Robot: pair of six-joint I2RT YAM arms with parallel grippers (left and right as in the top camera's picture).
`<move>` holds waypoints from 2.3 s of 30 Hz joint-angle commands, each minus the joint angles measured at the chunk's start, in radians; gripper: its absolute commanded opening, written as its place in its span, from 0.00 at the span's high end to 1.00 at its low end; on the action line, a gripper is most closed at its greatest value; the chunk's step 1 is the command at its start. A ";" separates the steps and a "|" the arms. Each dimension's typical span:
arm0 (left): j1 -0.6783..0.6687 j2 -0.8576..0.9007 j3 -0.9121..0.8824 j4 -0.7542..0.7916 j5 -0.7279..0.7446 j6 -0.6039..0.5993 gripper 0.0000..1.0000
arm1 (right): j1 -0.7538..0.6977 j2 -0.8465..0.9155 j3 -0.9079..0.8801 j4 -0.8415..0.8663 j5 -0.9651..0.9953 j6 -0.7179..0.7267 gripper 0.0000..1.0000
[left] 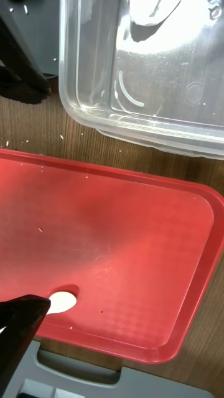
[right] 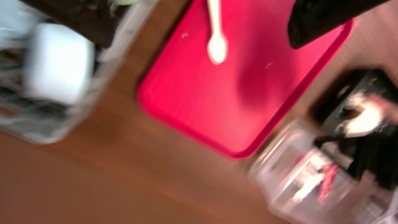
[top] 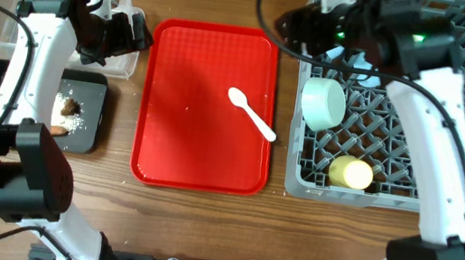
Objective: Sort waste into correct bins and load items into the dishwasher rack
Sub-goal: 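Lift the plate over and stand it upright in the dish rack, then grasp the white spoon on the red tray with the right gripper, then insert the spoon handle-down into the dish rack and release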
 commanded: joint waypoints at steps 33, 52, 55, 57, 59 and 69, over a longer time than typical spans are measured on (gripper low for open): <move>0.002 -0.021 0.010 0.000 0.002 -0.001 0.00 | 0.166 0.534 -0.216 0.005 0.126 -0.066 0.88; 0.002 -0.021 0.010 0.000 0.002 -0.002 0.00 | -0.372 -0.009 0.350 -0.616 0.552 1.001 0.96; 0.002 -0.021 0.010 0.000 0.002 -0.001 0.00 | -0.410 -0.007 0.170 -0.616 0.579 1.358 0.96; 0.002 -0.021 0.010 0.000 0.002 -0.002 0.00 | -0.410 -0.007 0.002 -0.602 0.592 1.680 0.96; 0.002 -0.021 0.010 0.000 0.002 -0.002 0.00 | -0.409 -0.007 -0.258 -0.416 0.522 1.788 0.86; 0.002 -0.021 0.010 0.000 0.002 -0.002 0.00 | -0.408 -0.133 -0.406 -0.163 0.544 1.383 0.71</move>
